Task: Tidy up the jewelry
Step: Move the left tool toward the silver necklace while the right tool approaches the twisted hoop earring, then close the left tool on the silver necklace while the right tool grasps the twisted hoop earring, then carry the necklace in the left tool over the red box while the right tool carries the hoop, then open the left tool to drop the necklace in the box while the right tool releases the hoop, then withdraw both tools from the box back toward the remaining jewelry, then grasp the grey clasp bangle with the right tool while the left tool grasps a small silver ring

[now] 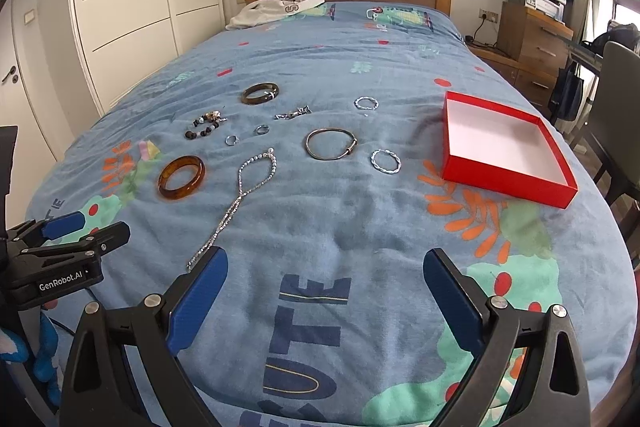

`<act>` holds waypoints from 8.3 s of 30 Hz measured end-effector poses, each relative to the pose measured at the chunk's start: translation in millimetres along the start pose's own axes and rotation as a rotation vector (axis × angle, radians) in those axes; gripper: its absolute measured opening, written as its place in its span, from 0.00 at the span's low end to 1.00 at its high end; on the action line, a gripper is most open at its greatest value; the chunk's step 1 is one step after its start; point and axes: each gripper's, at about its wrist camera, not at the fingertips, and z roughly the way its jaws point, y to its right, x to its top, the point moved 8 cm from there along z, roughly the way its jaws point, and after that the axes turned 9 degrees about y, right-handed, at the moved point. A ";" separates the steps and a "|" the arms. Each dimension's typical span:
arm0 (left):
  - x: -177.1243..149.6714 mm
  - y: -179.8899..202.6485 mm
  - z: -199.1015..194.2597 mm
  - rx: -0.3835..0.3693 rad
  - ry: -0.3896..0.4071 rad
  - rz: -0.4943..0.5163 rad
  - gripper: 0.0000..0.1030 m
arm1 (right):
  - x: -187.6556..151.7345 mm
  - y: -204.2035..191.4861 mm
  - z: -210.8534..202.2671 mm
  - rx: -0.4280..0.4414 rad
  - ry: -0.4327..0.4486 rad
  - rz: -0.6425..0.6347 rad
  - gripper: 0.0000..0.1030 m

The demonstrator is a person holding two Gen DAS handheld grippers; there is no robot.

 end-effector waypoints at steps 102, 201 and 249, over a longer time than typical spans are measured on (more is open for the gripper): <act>171.5 396.5 79.6 -0.645 0.017 0.103 0.02 | 100.0 288.9 105.2 -0.013 0.016 0.153 0.38; 113.9 165.7 0.6 -0.290 0.044 0.051 0.41 | 84.1 172.9 -24.2 0.064 0.023 -0.027 0.66; 108.0 52.5 185.5 -0.280 -0.113 0.074 0.47 | 70.1 5.4 198.6 0.161 -0.160 0.076 0.81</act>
